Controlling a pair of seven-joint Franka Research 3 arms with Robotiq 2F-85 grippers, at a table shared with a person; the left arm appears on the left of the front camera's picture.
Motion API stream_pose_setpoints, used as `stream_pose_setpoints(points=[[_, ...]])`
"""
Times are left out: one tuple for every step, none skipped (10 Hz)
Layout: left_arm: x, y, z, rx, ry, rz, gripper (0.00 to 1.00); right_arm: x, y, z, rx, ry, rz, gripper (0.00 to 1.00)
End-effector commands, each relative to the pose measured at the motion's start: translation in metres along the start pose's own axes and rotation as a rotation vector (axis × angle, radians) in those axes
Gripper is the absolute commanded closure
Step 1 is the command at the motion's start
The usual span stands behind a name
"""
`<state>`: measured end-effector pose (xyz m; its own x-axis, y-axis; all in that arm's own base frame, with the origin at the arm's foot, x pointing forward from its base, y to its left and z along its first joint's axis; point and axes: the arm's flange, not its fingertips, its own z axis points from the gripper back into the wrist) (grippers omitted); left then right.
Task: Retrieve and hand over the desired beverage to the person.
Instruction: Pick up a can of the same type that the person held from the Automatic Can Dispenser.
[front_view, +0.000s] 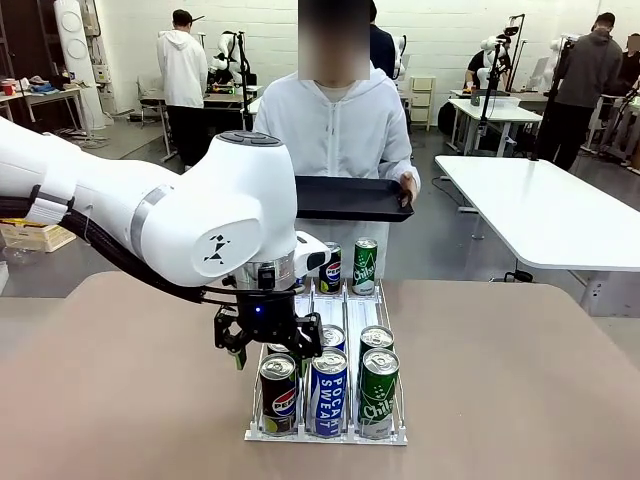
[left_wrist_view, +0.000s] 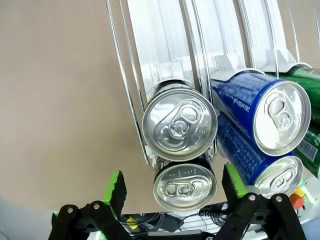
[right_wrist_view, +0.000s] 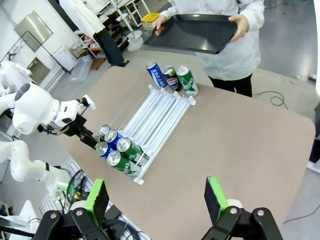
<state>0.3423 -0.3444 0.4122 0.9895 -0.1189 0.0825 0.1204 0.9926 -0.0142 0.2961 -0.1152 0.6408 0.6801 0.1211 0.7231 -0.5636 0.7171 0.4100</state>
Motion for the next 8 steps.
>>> stream_pose_setpoints(points=[[0.0062,-0.0061,-0.0029,0.008,-0.016,0.053,0.0,0.0021,-0.001,-0.0012,0.033,-0.023,0.01,0.0],[0.0072,-0.0061,-0.0029,-0.001,-0.006,0.067,0.0,0.0021,-0.001,-0.0012,0.033,-0.023,0.01,0.0],[0.0083,-0.0056,-0.0027,-0.005,0.021,0.089,0.0,0.0021,-0.001,-0.0012,0.033,-0.023,0.01,0.0],[0.0081,-0.0054,-0.0027,-0.004,0.041,0.068,0.59,0.0021,-0.001,-0.0012,0.033,-0.023,0.01,0.0],[0.007,-0.0034,-0.0033,-0.002,0.052,0.069,0.59,0.0021,-0.001,-0.0012,0.033,-0.023,0.01,0.0],[0.006,-0.0023,-0.0028,-0.003,0.061,0.075,0.59,0.0021,-0.001,-0.0012,0.033,-0.023,0.01,0.0],[0.0052,-0.0006,-0.0025,-0.003,0.071,0.079,0.64,0.0021,-0.001,-0.0012,0.033,-0.023,0.01,0.0],[0.0061,0.0002,-0.0027,-0.003,0.091,0.09,0.74,0.0021,-0.001,-0.0012,0.033,-0.023,0.01,0.0]])
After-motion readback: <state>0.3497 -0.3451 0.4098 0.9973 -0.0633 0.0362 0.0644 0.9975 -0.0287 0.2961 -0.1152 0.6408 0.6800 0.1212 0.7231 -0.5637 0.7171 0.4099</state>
